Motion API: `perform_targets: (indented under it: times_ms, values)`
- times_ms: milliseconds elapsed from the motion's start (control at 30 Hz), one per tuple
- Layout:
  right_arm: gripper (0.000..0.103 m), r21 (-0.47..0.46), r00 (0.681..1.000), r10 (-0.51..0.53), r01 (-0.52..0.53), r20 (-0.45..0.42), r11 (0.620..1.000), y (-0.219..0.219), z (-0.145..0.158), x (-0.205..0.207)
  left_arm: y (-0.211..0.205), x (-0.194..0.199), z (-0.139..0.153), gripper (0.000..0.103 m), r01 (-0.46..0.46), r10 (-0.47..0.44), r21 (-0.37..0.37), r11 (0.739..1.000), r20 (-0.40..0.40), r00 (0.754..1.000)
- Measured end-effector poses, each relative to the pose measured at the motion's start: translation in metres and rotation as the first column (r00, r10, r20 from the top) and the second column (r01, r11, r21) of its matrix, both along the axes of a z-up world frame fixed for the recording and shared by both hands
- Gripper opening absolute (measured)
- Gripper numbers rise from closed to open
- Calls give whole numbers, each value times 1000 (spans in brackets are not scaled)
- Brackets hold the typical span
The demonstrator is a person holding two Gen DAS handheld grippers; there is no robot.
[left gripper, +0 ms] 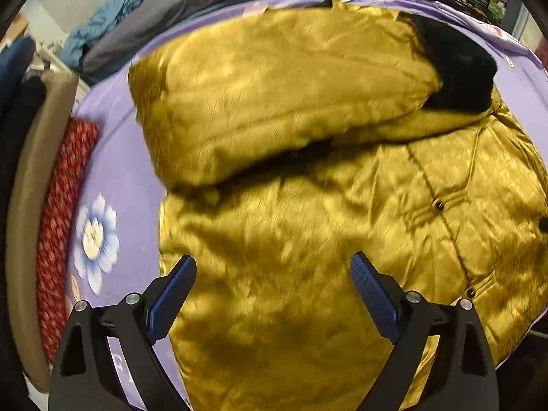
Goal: Fold large clothes
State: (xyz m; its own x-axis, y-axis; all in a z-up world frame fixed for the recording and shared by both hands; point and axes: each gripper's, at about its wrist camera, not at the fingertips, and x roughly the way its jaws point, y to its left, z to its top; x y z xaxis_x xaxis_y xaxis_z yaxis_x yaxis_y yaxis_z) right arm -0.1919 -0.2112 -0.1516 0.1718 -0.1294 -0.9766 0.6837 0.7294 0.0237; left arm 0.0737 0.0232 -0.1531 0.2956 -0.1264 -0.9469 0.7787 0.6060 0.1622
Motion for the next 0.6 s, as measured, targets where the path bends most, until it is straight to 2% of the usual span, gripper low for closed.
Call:
perform_targets:
  times_ms: [133,333,500,600]
  values:
    - [84,24,997,72,-72,-37,997,14,-7,4,17,4,-10,89,-32,32,-2,999,-48,998]
    - [85,34,991,116,-114,-68,993,24,-10,7,36,0,-22,89,-40,41,15,999,-117,992]
    - [85,51,998,60,-59,-17,997,15,-2,-2,54,4,-21,89,-102,99,-15,995,-156,983]
    - [85,67,1000,7,-9,19,998,3,5,-12,68,17,-16,89,-147,141,-33,989,-141,980]
